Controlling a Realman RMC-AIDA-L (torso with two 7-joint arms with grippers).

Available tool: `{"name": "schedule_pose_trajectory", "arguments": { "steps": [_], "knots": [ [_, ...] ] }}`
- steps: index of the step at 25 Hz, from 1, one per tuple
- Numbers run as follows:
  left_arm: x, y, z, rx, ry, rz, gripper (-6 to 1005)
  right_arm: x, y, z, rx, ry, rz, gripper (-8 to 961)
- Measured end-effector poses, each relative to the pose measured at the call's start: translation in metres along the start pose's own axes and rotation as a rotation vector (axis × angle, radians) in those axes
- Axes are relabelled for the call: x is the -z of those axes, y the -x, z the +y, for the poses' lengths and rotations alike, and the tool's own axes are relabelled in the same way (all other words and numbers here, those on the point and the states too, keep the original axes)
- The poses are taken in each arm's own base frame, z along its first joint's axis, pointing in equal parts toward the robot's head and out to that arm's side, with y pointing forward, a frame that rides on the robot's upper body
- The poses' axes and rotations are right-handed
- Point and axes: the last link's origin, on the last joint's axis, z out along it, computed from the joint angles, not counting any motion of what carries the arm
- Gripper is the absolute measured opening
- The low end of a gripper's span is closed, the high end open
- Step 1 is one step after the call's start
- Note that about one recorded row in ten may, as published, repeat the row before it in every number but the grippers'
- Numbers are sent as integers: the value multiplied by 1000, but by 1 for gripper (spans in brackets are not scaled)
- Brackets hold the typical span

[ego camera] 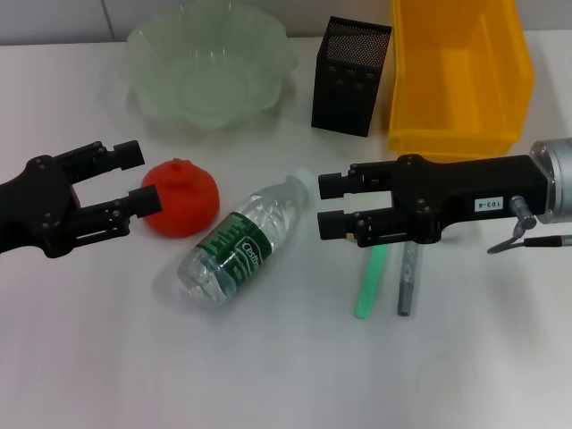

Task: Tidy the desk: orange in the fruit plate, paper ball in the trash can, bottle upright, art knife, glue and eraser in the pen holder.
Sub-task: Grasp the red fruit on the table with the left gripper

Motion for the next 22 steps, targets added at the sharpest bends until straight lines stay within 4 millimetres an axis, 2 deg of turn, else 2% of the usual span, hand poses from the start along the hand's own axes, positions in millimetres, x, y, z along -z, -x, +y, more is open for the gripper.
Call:
{"name": "schedule_pose_trajectory", "arguments": {
  "steps": [11, 14, 16, 18, 22],
  "knots": [
    [-3, -2, -3, -9, 0, -10, 780, 1, -2, 0, -4, -2, -8, 720],
    [-4, -2, -3, -10, -1, -10, 780, 4, -3, 2, 36, -10, -74, 720],
    [-4, -2, -4, -9, -5, -12, 780, 14, -4, 4, 101, -45, -190, 720],
    [-6, -1, -5, -8, -9, -17, 779, 34, -10, 8, 188, -131, -346, 720],
    [-9, 0, -6, 3, -10, -31, 779, 48, -20, 12, 229, -203, -420, 720]
  ]
}}
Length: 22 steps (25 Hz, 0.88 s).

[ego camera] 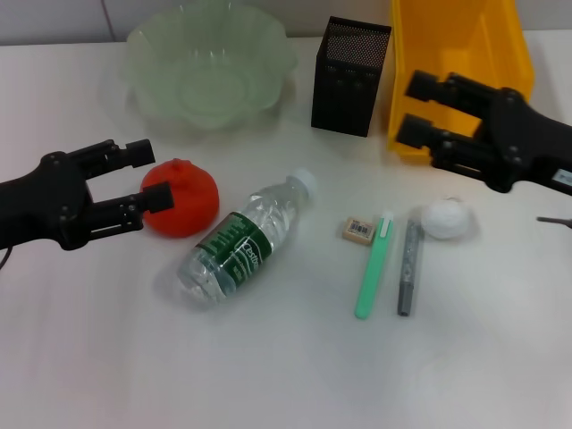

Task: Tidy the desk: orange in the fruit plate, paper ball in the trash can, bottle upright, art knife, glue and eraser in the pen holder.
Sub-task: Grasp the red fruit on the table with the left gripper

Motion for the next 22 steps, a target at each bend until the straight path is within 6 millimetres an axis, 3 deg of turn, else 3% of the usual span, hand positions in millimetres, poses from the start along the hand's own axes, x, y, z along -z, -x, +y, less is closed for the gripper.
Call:
{"name": "schedule_pose_trajectory", "arguments": {
  "steps": [7, 13, 22],
  "knots": [
    [-8, 6, -9, 49, -30, -99, 778, 31, -20, 0, 24, -178, -69, 720],
    [-21, 14, -29, -15, -161, -199, 777, 50, -30, 4, 1, -256, -75, 721],
    [-44, 39, -52, -109, -277, -255, 775, 53, -33, 5, -11, -273, -78, 721]
  ]
}}
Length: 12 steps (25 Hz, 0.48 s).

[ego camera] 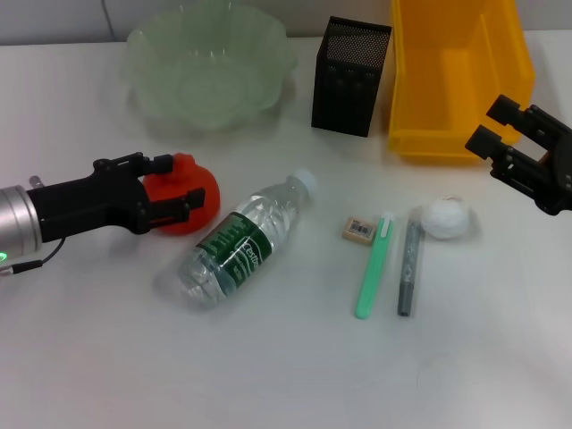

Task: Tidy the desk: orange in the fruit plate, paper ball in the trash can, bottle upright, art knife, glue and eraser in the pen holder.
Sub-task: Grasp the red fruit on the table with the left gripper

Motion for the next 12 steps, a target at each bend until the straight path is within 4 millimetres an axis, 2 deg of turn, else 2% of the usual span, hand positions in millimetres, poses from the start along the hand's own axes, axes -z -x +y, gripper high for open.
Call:
{"name": "schedule_pose_trajectory", "arguments": {
  "steps": [6, 12],
  "knots": [
    [-9, 0, -3, -36, -44, 37, 774, -4, -1, -1, -4, 4, 8, 720],
    [0, -6, -6, -38, -61, 103, 756, -7, -2, -2, -5, 1, 18, 720]
  ]
}}
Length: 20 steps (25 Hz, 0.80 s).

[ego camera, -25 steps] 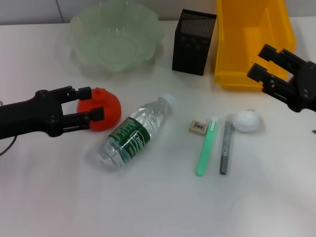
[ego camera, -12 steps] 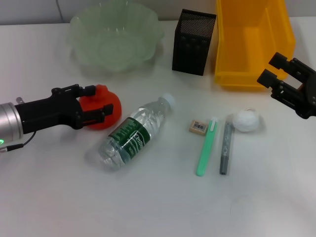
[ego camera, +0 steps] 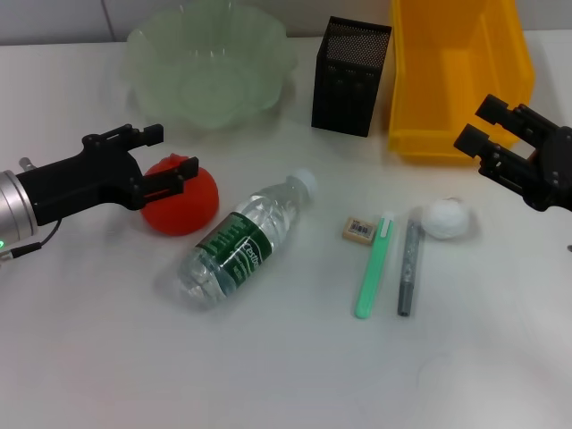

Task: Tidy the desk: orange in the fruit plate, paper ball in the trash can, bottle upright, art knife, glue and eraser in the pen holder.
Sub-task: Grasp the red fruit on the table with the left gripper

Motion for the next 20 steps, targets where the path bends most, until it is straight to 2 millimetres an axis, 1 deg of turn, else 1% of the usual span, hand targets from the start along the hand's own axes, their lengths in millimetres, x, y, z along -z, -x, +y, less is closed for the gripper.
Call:
{"name": "schedule_pose_trajectory", "arguments": {
  "steps": [3, 5, 7, 8, 10, 13, 16, 20],
  "knots": [
    [1, 1, -2, -1, -11, -6, 743, -3, 1, 0, 0, 8, -1, 719],
    [-2, 8, -2, 2, -20, -49, 734, -5, 1, 0, -3, 12, -1, 719],
    [-2, 8, -2, 2, -20, -49, 725, -8, 1, 1, -9, 20, -2, 719],
    [-6, 13, -1, 12, -20, -83, 721, -10, 0, 1, -13, 27, 0, 719],
    [-8, 16, 0, 10, -21, -98, 712, -15, -2, 2, -21, 41, 10, 719],
    [-8, 16, 0, 10, -21, -98, 699, -21, -4, 1, -23, 55, 34, 719],
    [-13, 22, 2, 3, -29, -131, 686, -26, -4, 1, -23, 67, 49, 719],
    [-14, 21, 1, 4, -32, -126, 668, -32, -6, 1, -23, 78, 67, 719]
  ]
}}
